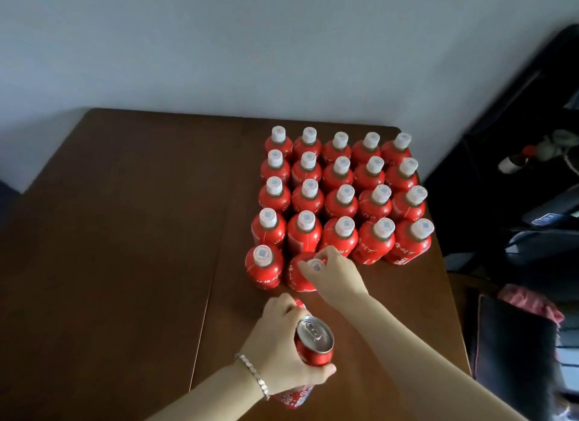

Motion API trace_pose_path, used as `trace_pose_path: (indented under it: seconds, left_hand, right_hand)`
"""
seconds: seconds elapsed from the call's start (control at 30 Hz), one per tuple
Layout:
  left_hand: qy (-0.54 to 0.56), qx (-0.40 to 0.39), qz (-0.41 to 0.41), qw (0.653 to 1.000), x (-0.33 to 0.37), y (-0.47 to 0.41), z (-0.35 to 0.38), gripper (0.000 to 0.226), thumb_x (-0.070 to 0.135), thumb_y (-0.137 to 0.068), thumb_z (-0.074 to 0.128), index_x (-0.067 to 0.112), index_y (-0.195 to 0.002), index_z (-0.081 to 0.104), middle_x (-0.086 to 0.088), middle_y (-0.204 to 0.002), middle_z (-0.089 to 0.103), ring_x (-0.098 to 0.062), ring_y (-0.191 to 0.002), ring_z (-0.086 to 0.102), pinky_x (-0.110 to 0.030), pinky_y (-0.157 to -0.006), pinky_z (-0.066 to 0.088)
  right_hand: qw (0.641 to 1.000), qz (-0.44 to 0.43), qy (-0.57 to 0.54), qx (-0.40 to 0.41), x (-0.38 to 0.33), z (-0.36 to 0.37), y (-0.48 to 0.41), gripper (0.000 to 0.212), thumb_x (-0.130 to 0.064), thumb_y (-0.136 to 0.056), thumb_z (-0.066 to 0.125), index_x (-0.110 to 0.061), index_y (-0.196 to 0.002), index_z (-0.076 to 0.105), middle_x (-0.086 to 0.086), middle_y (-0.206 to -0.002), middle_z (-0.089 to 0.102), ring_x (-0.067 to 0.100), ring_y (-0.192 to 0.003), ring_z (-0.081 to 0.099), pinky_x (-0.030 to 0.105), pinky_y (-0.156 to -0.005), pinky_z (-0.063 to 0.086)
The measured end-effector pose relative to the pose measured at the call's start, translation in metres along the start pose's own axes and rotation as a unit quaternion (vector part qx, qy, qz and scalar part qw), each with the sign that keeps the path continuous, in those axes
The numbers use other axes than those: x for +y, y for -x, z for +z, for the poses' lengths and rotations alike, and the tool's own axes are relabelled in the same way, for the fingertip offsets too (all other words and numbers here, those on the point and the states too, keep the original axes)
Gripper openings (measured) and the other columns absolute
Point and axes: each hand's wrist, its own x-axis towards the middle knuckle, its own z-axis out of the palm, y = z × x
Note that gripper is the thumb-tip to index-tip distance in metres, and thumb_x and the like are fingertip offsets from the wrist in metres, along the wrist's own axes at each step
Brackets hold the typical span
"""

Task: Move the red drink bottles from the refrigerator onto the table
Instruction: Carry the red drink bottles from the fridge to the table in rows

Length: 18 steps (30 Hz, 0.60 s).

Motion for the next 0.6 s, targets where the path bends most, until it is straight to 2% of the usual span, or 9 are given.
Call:
trace_pose_path:
  seconds: [0.07, 0.13, 0.23, 0.3, 0.37, 0.47, 0.53, 0.6]
  left_hand:
    - [0.008, 0.013, 0.001, 1.000, 0.002, -0.006, 0.000, 0.074, 0.072, -0.048, 0.058, 0.028, -0.106, 0.050, 0.016, -0.105, 0.034, -0.001, -0.108, 0.036, -0.018, -0.099, 0.040]
    - [0.011, 0.021, -0.002, 1.000, 0.006, -0.011, 0.000, 0.075, 0.073, -0.046, 0.055, 0.027, -0.105, 0.052, 0.015, -0.106, 0.035, -0.002, -0.108, 0.037, -0.019, -0.099, 0.040]
    - [0.006, 0.029, -0.015, 0.999, 0.010, -0.017, 0.002, 0.074, 0.074, -0.045, 0.054, 0.026, -0.103, 0.054, 0.014, -0.103, 0.037, -0.004, -0.106, 0.039, -0.021, -0.099, 0.041]
    - [0.001, 0.042, -0.013, 0.999, 0.012, -0.018, 0.005, 0.075, 0.074, -0.046, 0.054, 0.025, -0.103, 0.055, 0.014, -0.102, 0.035, -0.005, -0.106, 0.039, -0.021, -0.098, 0.042]
    - [-0.009, 0.051, -0.008, 0.999, 0.014, -0.018, 0.009, 0.078, 0.073, -0.046, 0.055, 0.023, -0.106, 0.057, 0.015, -0.103, 0.034, -0.005, -0.107, 0.040, -0.021, -0.098, 0.042]
    - [-0.010, 0.100, 0.004, 0.995, 0.017, -0.019, 0.015, 0.070, 0.069, -0.047, 0.059, 0.019, -0.096, 0.064, 0.009, -0.100, 0.044, -0.011, -0.098, 0.046, -0.028, -0.090, 0.049]
    - [0.001, 0.089, -0.008, 0.996, 0.019, -0.018, 0.013, 0.068, 0.067, -0.047, 0.061, 0.021, -0.097, 0.063, 0.009, -0.098, 0.044, -0.010, -0.096, 0.043, -0.029, -0.089, 0.048]
    - [-0.009, 0.045, -0.016, 0.999, 0.022, -0.016, 0.011, 0.071, 0.066, -0.050, 0.069, 0.023, -0.106, 0.058, 0.011, -0.101, 0.038, -0.006, -0.101, 0.038, -0.025, -0.095, 0.045]
  right_hand:
    - [0.998, -0.029, -0.021, -0.046, 0.002, -0.005, -0.004, 0.037, -0.049, -0.088, 0.055, -0.018, -0.107, 0.050, -0.010, -0.085, 0.057, 0.015, -0.084, 0.058, 0.024, -0.066, 0.042]
    - [0.993, -0.036, -0.038, -0.102, 0.008, -0.014, -0.003, 0.038, -0.046, -0.091, 0.053, -0.021, -0.119, 0.048, -0.008, -0.095, 0.062, 0.012, -0.085, 0.058, 0.020, -0.065, 0.041]
    - [0.987, -0.037, -0.013, -0.157, 0.021, -0.028, 0.009, 0.038, -0.033, -0.091, 0.053, -0.025, -0.127, 0.047, -0.006, -0.104, 0.065, 0.010, -0.092, 0.063, 0.025, -0.079, 0.050]
    - [0.983, -0.039, 0.006, -0.181, 0.024, -0.037, 0.023, 0.035, -0.034, -0.090, 0.054, -0.028, -0.124, 0.051, -0.012, -0.101, 0.063, 0.007, -0.094, 0.062, 0.023, -0.081, 0.050]
    - [0.976, -0.049, 0.019, -0.212, 0.021, -0.045, 0.038, 0.037, -0.043, -0.086, 0.058, -0.030, -0.121, 0.052, -0.016, -0.100, 0.061, 0.003, -0.093, 0.060, 0.019, -0.076, 0.049]
    - [0.963, -0.078, 0.080, -0.244, 0.012, -0.047, 0.053, 0.047, -0.054, -0.077, 0.065, -0.033, -0.117, 0.051, -0.015, -0.104, 0.062, 0.004, -0.092, 0.061, 0.021, -0.075, 0.050]
    - [0.959, -0.077, 0.080, -0.261, 0.013, -0.042, 0.054, 0.050, -0.053, -0.073, 0.068, -0.033, -0.115, 0.052, -0.015, -0.103, 0.062, 0.005, -0.093, 0.061, 0.023, -0.077, 0.052]
    - [0.959, -0.057, 0.052, -0.272, 0.021, -0.039, 0.050, 0.050, -0.052, -0.068, 0.072, -0.030, -0.110, 0.057, -0.014, -0.101, 0.065, 0.006, -0.092, 0.063, 0.027, -0.082, 0.055]
